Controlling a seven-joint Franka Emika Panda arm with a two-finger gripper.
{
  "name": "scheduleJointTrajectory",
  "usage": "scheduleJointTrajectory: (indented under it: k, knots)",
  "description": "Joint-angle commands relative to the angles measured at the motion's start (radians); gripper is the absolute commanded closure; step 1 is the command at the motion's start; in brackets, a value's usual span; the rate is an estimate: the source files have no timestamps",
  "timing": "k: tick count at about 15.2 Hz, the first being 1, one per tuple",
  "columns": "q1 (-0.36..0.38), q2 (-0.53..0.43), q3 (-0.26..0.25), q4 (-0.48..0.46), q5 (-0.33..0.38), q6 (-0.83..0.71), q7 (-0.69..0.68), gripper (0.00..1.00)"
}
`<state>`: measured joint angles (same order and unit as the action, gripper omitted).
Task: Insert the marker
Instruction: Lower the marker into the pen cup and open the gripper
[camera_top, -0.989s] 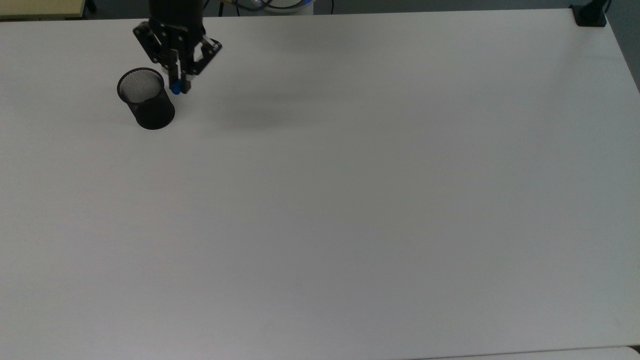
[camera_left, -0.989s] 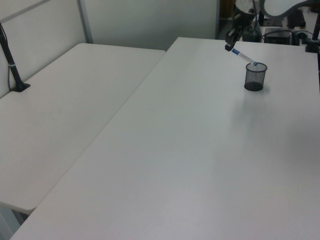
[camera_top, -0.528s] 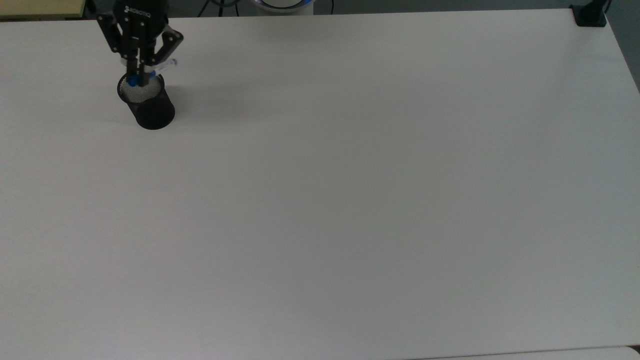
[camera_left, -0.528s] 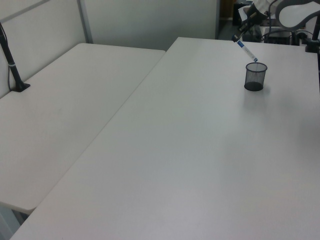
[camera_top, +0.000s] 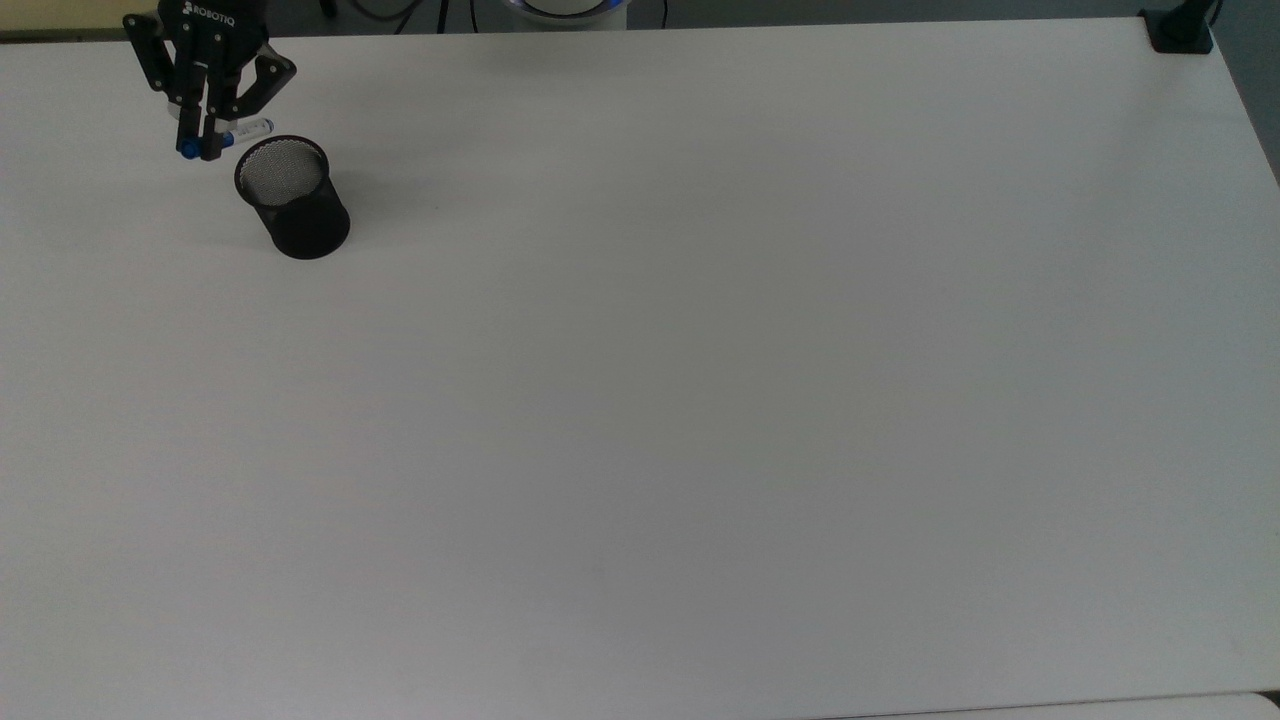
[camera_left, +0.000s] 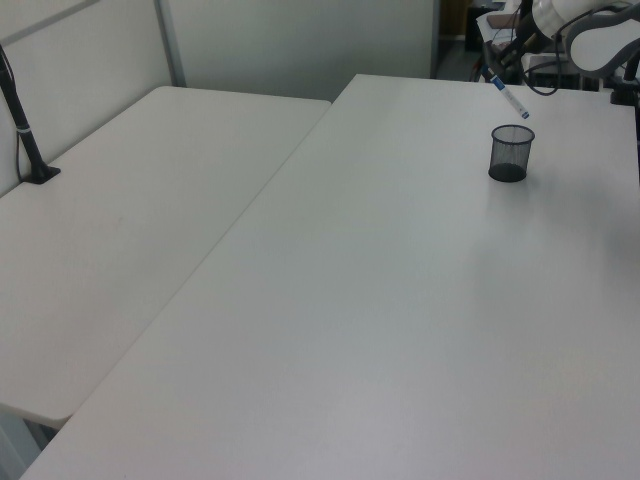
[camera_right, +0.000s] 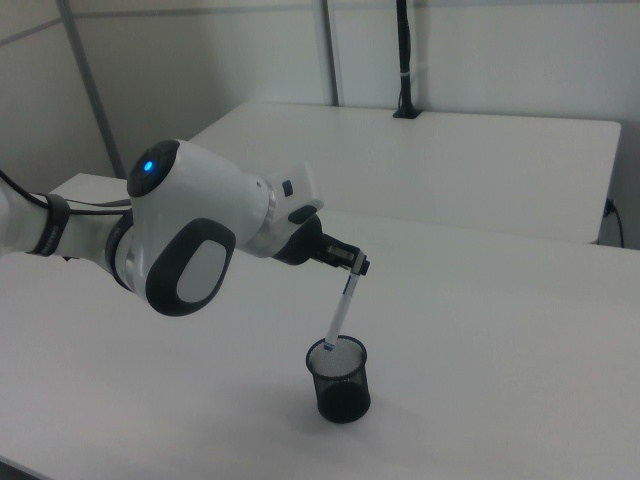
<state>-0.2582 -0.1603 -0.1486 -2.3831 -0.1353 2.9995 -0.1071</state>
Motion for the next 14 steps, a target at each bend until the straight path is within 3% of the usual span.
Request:
scheduleJointTrajectory:
  k: [1, 6, 14]
  knots:
    - [0.008, 0.06, -0.009, -0.027, -0.01, 0.12, -0.019, 1.0]
    - [0.004, 0.082, -0.012, -0.122, -0.009, 0.341, -0.037, 1.0]
    - [0.002, 0.073, -0.012, -0.206, -0.009, 0.441, -0.083, 1.0]
